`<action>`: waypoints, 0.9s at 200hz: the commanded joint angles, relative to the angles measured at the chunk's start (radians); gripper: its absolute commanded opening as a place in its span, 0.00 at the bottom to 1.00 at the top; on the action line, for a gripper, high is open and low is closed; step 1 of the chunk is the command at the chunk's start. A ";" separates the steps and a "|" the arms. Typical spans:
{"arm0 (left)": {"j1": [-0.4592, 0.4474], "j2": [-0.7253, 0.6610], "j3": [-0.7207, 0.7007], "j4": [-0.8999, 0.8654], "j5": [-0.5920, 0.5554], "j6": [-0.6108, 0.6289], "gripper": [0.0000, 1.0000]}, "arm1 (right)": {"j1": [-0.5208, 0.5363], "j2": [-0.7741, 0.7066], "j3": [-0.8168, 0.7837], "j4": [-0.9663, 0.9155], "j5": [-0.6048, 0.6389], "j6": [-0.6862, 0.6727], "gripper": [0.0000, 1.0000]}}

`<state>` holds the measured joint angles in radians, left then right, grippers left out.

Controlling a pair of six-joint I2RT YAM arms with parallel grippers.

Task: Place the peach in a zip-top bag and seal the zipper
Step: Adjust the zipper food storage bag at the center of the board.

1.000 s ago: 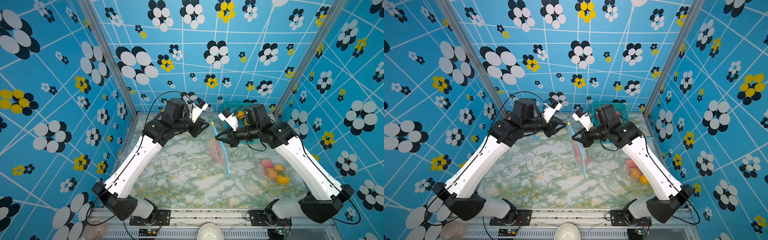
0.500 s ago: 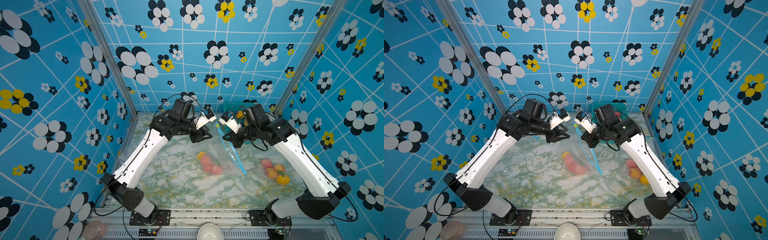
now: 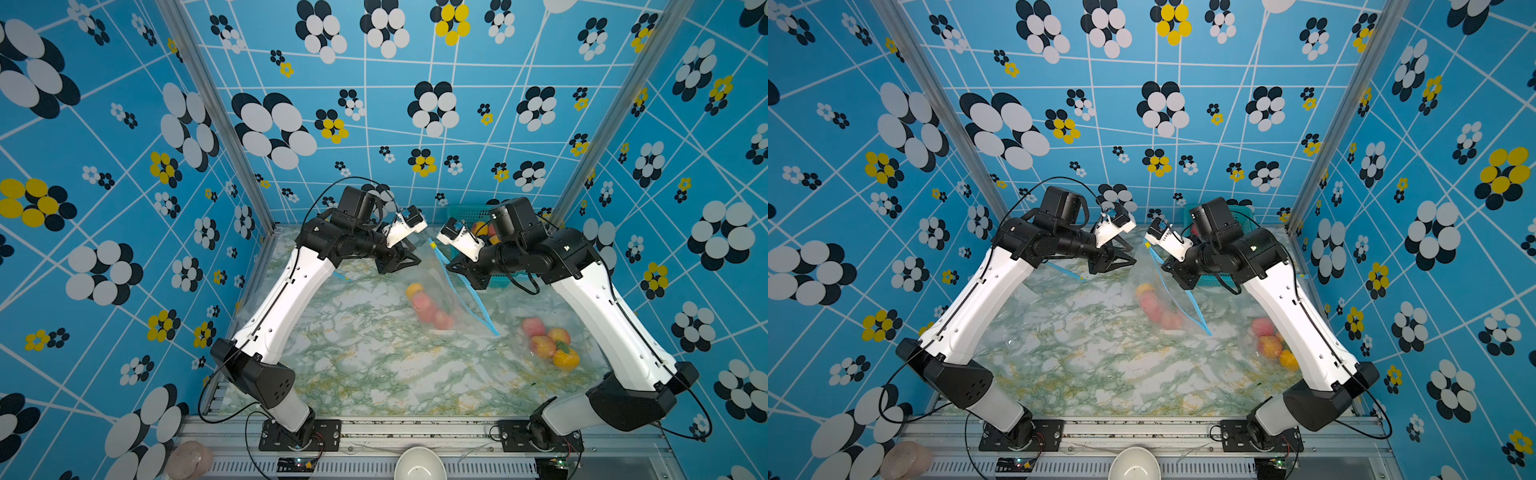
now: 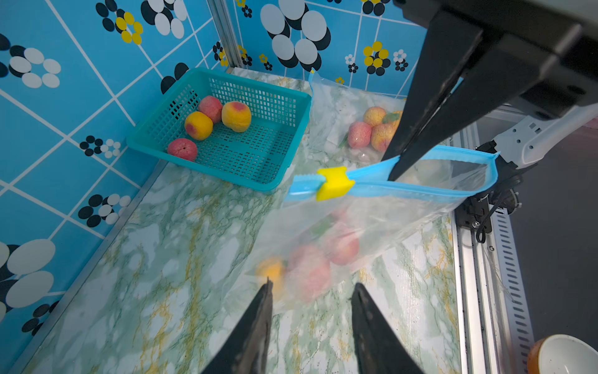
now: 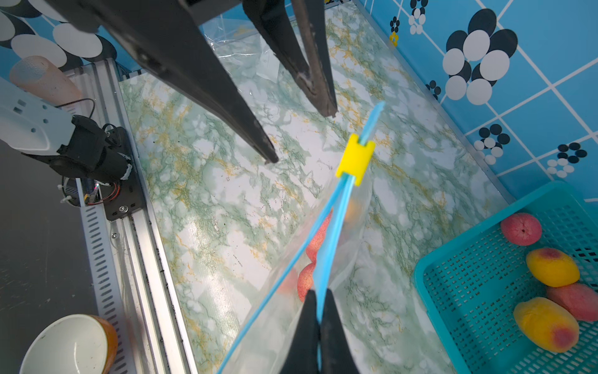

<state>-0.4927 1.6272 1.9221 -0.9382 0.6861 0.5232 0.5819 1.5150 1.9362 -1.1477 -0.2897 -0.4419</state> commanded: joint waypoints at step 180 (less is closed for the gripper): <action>0.031 -0.006 0.007 0.005 0.291 0.085 0.48 | 0.014 0.021 0.052 -0.130 -0.135 -0.094 0.00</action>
<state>-0.4721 1.6268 1.9198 -0.8917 0.8921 0.5739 0.5911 1.5623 2.0079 -1.2762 -0.4023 -0.5251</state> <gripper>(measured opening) 0.554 0.049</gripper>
